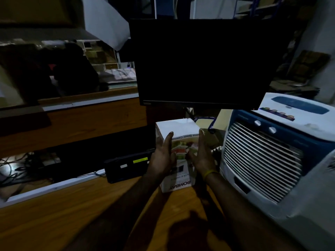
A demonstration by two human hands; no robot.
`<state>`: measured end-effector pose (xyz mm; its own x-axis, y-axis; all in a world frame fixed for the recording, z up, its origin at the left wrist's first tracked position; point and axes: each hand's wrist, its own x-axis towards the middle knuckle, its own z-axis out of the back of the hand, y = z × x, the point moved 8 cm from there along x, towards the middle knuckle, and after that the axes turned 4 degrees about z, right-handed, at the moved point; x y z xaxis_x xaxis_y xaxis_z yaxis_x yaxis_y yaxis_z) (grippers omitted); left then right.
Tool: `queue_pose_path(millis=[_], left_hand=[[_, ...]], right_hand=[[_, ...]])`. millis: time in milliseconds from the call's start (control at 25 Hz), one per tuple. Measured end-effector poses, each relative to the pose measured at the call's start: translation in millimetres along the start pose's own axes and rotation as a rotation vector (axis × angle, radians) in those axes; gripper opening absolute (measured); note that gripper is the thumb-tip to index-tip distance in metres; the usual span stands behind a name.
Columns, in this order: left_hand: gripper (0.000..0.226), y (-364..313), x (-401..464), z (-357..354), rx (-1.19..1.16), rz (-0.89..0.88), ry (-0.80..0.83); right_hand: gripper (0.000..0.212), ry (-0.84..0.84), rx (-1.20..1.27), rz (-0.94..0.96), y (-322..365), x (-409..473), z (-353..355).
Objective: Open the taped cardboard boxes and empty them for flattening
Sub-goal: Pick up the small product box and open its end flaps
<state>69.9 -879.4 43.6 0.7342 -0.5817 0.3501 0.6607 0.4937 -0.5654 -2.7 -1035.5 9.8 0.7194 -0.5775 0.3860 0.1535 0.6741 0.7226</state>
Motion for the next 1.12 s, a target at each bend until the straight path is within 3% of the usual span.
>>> queue_pose_path(millis=[240,480,880,1120], left_hand=[[0.049,-4.8,-34.3,26.0,-0.079,0.084,-0.171],[0.045,14.8,-122.4,70.3,-0.121,0.053,-0.279],[0.048,86.8,-328.6,217.7,-0.134,0.132,-0.360],[0.064,123.0,-422.7,283.6,-0.184,0.272,-0.479]], right_hand=[[0.084,-0.228,-0.034,-0.023,18.3,-50.2,9.9],[0.086,-0.316,-0.133,0.027,76.6,-145.6,3.1],[0.088,-0.259,-0.135,0.096,218.5,-337.5,-65.0],[0.086,-0.228,0.035,0.146,271.4,-422.3,-93.7]])
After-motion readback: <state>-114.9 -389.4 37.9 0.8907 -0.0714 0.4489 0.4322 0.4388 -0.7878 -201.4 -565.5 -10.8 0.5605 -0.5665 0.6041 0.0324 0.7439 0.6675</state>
